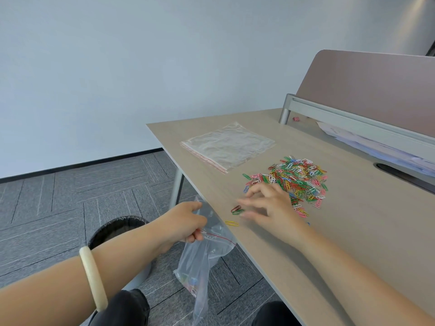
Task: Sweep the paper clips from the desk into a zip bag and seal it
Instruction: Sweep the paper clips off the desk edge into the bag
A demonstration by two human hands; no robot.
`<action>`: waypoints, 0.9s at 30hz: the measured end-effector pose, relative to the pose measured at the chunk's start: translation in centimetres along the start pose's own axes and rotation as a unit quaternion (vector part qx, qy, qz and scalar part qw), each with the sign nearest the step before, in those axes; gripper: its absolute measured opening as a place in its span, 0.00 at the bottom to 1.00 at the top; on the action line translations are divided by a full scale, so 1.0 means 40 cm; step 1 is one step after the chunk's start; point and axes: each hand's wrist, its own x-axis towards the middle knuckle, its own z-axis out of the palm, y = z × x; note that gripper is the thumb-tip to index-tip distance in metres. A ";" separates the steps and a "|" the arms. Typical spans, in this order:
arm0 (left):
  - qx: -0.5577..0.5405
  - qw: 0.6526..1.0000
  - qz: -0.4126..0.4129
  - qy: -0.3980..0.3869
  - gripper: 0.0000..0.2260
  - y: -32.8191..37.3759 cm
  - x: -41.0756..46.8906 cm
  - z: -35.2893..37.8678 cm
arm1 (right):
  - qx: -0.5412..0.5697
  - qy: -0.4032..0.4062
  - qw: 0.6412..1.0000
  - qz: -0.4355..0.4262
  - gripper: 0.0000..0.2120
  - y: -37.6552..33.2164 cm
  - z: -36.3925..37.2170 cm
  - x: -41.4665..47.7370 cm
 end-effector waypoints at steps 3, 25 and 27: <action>0.002 1.000 0.001 0.000 0.29 -0.003 -0.002 0.001 | -0.036 -0.023 0.999 0.017 0.18 -0.001 0.015 -0.018; 0.001 1.000 0.001 0.004 0.29 -0.003 -0.008 0.019 | 0.024 0.010 0.999 0.020 0.15 -0.071 0.075 0.028; -0.001 1.000 0.001 0.002 0.29 -0.003 -0.010 0.019 | 0.009 0.020 1.000 0.016 0.17 -0.083 0.075 0.029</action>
